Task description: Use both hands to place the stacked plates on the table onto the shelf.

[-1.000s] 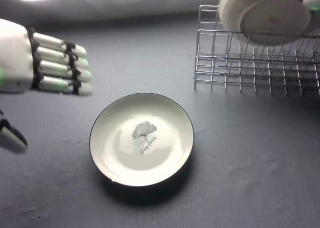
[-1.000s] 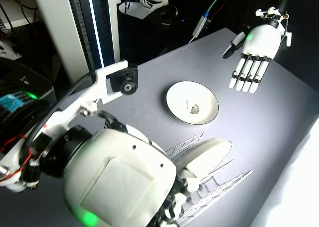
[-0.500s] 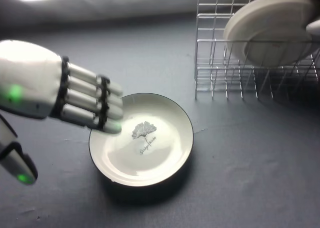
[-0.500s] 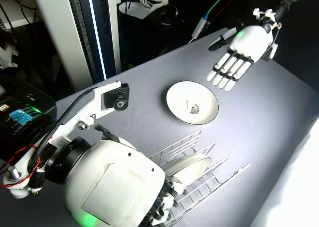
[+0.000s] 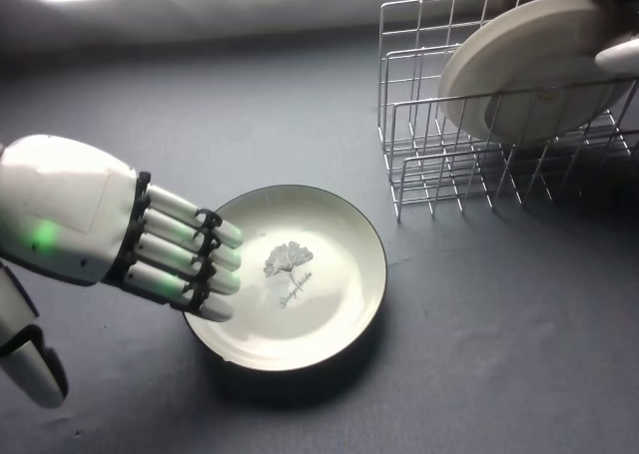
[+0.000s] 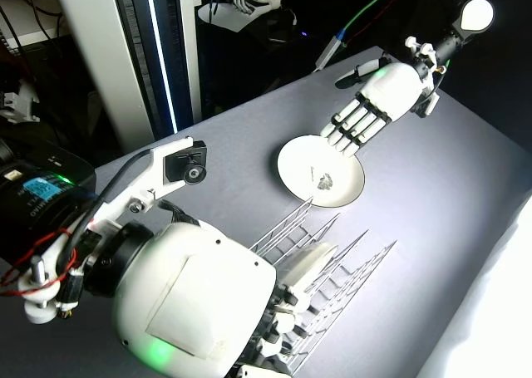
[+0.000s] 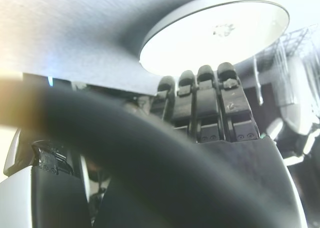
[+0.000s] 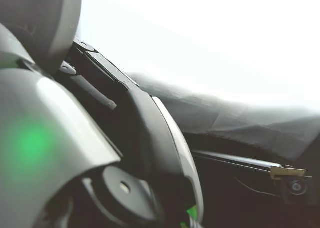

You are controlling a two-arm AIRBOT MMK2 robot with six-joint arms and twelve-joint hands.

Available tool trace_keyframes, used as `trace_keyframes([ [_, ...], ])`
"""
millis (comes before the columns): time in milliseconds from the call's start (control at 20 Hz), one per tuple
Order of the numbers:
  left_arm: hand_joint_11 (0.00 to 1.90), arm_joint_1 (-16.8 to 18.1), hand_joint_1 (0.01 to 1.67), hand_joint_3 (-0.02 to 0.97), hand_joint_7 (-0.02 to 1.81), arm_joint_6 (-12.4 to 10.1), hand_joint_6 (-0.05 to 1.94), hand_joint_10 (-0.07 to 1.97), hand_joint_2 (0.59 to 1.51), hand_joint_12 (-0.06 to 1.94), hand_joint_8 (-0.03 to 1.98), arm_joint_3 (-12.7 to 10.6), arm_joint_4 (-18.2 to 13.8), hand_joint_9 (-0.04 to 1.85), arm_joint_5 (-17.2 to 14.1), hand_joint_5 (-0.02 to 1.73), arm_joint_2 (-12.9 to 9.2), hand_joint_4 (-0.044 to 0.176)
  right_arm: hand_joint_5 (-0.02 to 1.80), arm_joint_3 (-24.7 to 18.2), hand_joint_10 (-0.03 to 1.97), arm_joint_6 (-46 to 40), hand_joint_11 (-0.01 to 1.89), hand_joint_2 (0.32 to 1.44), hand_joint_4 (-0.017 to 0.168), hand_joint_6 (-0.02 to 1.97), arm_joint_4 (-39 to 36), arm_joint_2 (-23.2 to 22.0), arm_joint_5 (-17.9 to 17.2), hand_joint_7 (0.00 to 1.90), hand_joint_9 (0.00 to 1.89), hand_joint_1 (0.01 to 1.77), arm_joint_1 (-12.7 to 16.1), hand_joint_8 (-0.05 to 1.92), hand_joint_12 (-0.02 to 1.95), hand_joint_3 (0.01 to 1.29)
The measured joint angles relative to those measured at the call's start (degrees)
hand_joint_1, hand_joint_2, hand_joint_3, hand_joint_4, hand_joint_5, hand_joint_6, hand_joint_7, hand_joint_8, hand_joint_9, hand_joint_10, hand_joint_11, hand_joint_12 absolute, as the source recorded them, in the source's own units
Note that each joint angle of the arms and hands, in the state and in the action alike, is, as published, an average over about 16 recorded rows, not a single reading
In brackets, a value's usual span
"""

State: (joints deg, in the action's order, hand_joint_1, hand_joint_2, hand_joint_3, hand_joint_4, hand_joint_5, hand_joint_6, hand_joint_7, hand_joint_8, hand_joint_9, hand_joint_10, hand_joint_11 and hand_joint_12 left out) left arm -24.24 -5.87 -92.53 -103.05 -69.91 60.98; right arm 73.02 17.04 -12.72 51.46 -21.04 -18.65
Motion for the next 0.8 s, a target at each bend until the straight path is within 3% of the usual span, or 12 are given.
trace_keyframes([
  [250,0.02,-1.3,0.01,0.019,0.02,1.6,0.00,0.00,1.045,0.01,0.02,-0.5,-0.8,0.02,1.0,0.02,0.3,0.002,0.66,-0.5,0.12,0.1,0.17,1.04,-0.002,0.15,-4.8,0.2,-3.2,0.72,0.68,1.14,1.8,0.03,1.13,0.01],
  [350,0.02,-1.8,0.01,0.019,0.02,2.3,0.00,0.00,1.046,0.01,0.02,-0.7,-1.1,0.02,1.4,0.01,0.5,0.001,0.60,-0.9,0.05,0.3,0.13,1.02,-0.001,0.04,-8.7,0.4,-4.8,0.65,0.61,1.11,2.6,0.01,1.07,0.01],
  [800,0.02,-3.5,0.01,0.019,0.02,4.7,-0.02,0.00,1.048,0.01,0.02,-1.6,-1.4,0.02,2.9,-0.01,0.9,-0.004,0.31,-3.5,0.02,1.2,0.02,0.99,0.003,0.01,-32.7,1.7,-12.4,0.29,0.28,0.97,5.8,0.02,0.65,0.01],
])
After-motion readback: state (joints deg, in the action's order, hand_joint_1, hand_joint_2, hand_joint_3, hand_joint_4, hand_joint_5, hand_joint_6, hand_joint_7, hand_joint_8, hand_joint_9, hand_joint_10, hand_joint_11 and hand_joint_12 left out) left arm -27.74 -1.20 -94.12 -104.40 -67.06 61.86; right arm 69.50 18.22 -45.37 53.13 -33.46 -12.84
